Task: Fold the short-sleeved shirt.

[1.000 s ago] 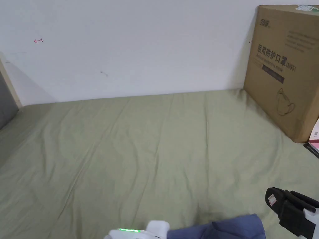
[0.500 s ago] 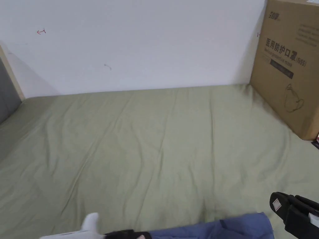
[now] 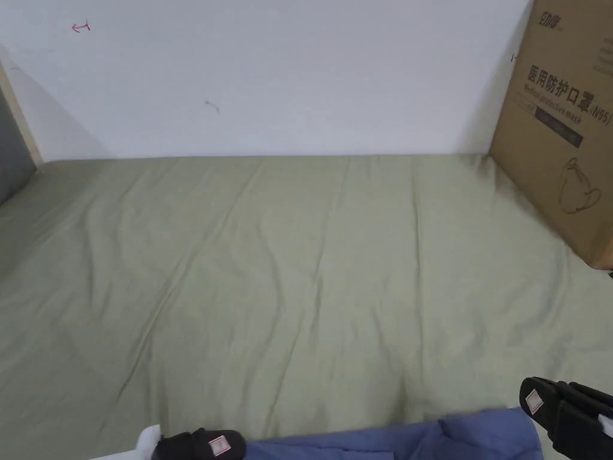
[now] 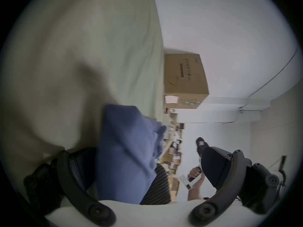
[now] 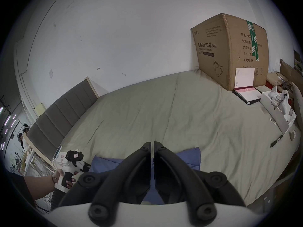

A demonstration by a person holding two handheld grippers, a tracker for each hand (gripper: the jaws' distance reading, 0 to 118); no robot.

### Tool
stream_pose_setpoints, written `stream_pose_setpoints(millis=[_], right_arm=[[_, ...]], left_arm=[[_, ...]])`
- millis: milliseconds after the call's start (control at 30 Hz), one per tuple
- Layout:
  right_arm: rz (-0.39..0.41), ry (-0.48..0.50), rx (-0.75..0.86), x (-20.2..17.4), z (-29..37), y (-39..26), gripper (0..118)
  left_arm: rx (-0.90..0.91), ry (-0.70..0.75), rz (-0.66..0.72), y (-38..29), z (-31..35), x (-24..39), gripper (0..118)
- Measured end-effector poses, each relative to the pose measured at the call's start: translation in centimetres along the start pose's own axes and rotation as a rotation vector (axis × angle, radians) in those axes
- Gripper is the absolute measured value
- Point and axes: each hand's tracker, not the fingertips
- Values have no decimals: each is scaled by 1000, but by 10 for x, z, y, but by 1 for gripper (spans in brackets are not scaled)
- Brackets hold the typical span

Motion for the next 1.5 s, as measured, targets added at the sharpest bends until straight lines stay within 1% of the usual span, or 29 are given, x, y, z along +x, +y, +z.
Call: stream_pose_setpoints(millis=[67, 100, 133, 167, 200, 233, 267, 300, 367, 433, 567, 667, 733, 800, 833, 900, 967, 1000, 1033, 1100, 1133, 1200, 1300, 1333, 1367, 1400, 1433, 1467, 1500], right_arm=[[19, -6, -11, -3, -2, 0, 2], [26, -8, -16, -4, -3, 1, 2], [29, -11, -19, -5, -3, 1, 2], [29, -10, -21, -6, -4, 2, 2], [27, -8, -22, -5, -4, 2, 2], [21, 0, -20, -5, -4, 2, 2], [17, 7, -16, -5, -4, 3, 2], [13, 14, -7, -5, -4, 4, 2], [1, 41, 24, -3, -1, 6, 2], [8, 56, 56, -2, 3, 9, 2], [27, 110, 183, 1, 19, 14, 2], [81, 103, 254, 5, 25, 17, 2], [95, 115, 220, 8, 19, 20, 2], [109, 142, 184, 12, 9, 23, 2], [106, 128, 122, 11, -7, 25, 2], [96, 127, 134, 14, -16, 27, 2], [30, 167, 152, 18, -19, 26, 2], [5, 163, 167, 19, -17, 26, 2], [-21, 150, 196, 22, -10, 24, 2], [-32, 134, 218, 28, 0, 23, 2], [-33, 121, 222, 33, 5, 22, 2], [-41, 100, 231, 44, 14, 22, 2], [-48, -9, 264, 60, 23, 19, 2], [-55, -61, 271, 65, 23, 18, 2], [-68, -110, 265, 68, 22, 18, 2], [-73, -152, 257, 70, 21, 18, 2], [-69, -166, 242, 72, 19, 18, 2], [-68, -142, 239, 75, 18, 19, 2], [-76, -110, 234, 78, 20, 17, 2]], left_arm=[[-33, -48, 2, -1, -19, -7, 116], [-38, -38, -31, -2, -23, -8, 104], [-28, -26, -72, -3, -20, -10, 104], [-8, 8, -98, -4, -15, -13, 96], [12, 86, -98, -4, -11, -19, 72], [15, 264, -100, -2, -9, -24, 8], [2, 346, -91, -6, -4, -31, 9], [13, 166, -63, -5, -6, -10, 9], [-19, 433, -214, -10, -17, 29, 10], [6, 502, -313, -22, -19, 62, 10], [114, 684, -447, -41, 4, 123, 10], [208, 827, -467, -52, 19, 155, 11], [243, 885, -476, -58, 19, 167, 11], [225, 874, -473, -59, 8, 170, 11], [219, 878, -474, -60, -1, 172, 11], [207, 874, -469, -60, -21, 176, 11], [188, 831, -411, -61, -45, 181, 11], [182, 794, -388, -61, -57, 183, 11], [163, 751, -353, -65, -78, 183, 11], [112, 730, -327, -66, -110, 179, 11], [79, 765, -381, -65, -129, 177, 11], [-3, 736, -395, -70, -166, 171, 11], [-104, 702, -384, -74, -221, 158, 11], [-138, 712, -390, -74, -235, 153, 14], [-145, 727, -389, -75, -247, 147, 20], [-152, 719, -389, -75, -252, 143, 34], [-166, 696, -387, -75, -255, 138, 65], [-177, 619, -356, -75, -254, 136, 89], [-174, 550, -331, -77, -249, 139, 107]])
